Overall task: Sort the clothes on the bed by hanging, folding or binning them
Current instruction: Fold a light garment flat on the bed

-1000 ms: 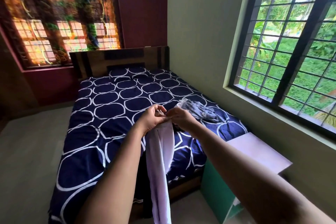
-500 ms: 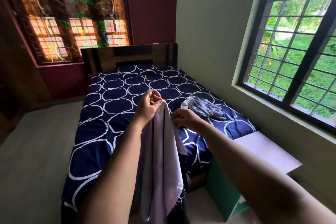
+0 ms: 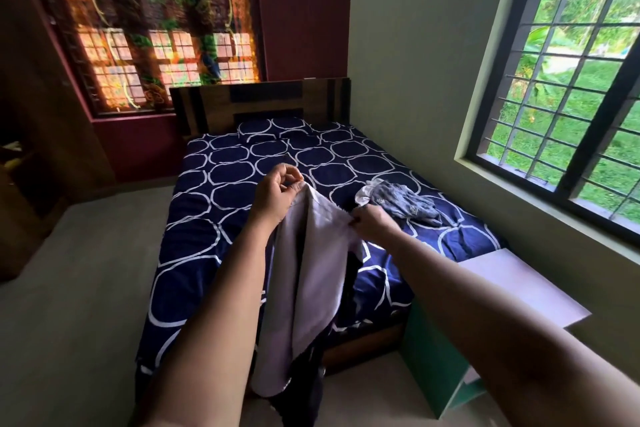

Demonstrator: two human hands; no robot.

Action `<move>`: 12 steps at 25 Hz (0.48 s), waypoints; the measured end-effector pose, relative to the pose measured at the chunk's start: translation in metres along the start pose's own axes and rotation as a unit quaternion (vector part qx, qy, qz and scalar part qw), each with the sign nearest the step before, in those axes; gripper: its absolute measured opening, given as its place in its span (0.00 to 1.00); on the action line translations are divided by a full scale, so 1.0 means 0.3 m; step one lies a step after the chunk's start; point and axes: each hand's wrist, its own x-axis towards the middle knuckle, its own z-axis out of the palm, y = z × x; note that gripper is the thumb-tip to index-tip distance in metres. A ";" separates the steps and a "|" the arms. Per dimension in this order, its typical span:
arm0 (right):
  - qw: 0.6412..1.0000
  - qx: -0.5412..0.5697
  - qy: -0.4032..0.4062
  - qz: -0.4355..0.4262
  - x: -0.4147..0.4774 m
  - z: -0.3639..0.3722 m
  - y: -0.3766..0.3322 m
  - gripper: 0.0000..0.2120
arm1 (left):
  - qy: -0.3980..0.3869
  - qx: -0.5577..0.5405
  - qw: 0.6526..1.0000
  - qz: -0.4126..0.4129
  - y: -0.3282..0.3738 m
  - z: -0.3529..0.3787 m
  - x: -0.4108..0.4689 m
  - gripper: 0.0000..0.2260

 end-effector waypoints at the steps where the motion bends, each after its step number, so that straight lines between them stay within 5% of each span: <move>1: 0.999 0.020 0.025 0.030 0.005 -0.021 0.007 0.10 | 0.004 0.016 1.000 -0.006 -0.009 -0.009 -0.011 0.07; 5: 0.981 0.109 0.131 0.091 0.040 -0.138 -0.009 0.12 | -0.019 0.053 0.998 -0.001 -0.050 -0.039 -0.044 0.05; 12: 0.956 0.214 0.199 0.014 0.120 -0.291 -0.099 0.15 | -0.093 0.130 0.987 -0.036 -0.022 -0.075 -0.079 0.17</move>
